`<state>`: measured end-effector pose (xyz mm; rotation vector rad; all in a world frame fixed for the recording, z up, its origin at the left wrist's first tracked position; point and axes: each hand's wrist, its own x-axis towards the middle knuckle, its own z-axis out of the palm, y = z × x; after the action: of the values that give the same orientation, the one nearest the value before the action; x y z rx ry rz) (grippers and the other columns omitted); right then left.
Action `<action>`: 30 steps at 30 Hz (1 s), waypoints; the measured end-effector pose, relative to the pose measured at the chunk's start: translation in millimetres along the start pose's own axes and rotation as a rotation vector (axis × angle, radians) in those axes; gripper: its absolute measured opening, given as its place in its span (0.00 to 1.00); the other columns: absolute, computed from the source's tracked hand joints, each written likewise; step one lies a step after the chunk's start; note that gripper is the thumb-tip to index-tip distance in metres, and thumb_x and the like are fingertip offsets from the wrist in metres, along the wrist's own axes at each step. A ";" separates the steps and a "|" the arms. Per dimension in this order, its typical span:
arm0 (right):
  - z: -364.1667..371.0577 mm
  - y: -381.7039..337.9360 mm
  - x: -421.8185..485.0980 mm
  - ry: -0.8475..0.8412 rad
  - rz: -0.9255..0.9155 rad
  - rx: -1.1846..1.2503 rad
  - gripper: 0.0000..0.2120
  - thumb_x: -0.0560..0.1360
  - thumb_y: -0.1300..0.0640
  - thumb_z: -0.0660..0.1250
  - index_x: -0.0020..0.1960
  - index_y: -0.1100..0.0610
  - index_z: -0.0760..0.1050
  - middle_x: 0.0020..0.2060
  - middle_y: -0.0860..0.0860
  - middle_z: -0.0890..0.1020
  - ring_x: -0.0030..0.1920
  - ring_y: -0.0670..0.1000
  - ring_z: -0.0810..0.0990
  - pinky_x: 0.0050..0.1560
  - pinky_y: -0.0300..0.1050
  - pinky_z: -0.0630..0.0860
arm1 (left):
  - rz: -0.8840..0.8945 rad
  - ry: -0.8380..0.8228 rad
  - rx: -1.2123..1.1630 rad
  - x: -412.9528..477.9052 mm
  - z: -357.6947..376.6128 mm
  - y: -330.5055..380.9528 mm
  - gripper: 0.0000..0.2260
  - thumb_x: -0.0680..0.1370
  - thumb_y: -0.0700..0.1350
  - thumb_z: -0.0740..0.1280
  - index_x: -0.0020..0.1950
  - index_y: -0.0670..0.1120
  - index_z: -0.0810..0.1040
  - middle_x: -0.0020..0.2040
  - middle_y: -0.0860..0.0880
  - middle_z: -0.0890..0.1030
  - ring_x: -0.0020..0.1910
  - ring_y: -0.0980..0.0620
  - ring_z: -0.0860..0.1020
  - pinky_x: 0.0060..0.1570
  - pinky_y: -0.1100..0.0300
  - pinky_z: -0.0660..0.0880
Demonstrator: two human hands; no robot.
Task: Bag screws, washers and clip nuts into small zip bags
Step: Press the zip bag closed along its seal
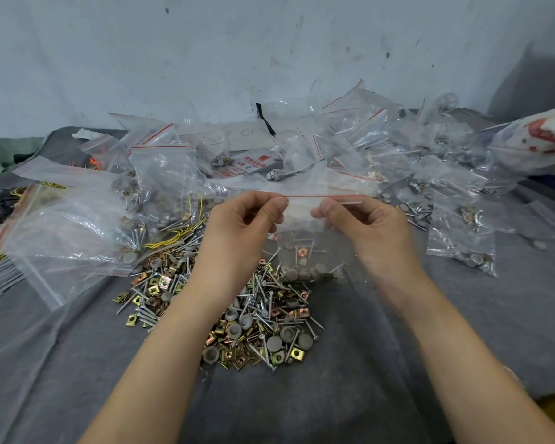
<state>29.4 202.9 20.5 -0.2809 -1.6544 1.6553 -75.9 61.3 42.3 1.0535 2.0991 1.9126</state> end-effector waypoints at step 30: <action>-15.5 -23.9 1.7 -0.169 -0.073 -0.365 0.02 0.74 0.56 0.75 0.45 0.50 0.84 0.42 0.45 0.87 0.46 0.43 0.86 0.49 0.33 0.78 | 0.030 -0.060 -0.012 -3.8 1.2 4.1 0.04 0.79 0.44 0.68 0.46 0.51 0.82 0.35 0.56 0.81 0.36 0.60 0.77 0.41 0.69 0.75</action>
<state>46.6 212.6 41.1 -0.2599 -2.0697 1.3475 -70.7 60.0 44.4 1.1323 2.0492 1.8795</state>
